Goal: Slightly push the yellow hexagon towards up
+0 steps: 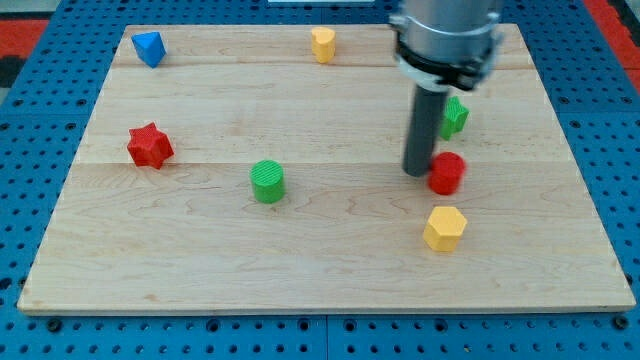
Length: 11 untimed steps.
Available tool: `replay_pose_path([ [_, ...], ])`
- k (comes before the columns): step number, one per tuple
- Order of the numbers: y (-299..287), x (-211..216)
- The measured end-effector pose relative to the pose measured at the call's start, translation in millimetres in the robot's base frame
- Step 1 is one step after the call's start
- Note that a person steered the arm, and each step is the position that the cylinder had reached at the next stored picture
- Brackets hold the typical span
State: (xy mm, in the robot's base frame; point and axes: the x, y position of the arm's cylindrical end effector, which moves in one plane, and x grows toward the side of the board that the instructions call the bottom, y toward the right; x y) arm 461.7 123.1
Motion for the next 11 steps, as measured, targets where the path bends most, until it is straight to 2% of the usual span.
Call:
replay_pose_path([
  [1, 29, 12],
  [2, 11, 12],
  [4, 66, 121],
  [5, 46, 137],
  [7, -11, 81],
  [10, -15, 73],
  [11, -15, 86],
])
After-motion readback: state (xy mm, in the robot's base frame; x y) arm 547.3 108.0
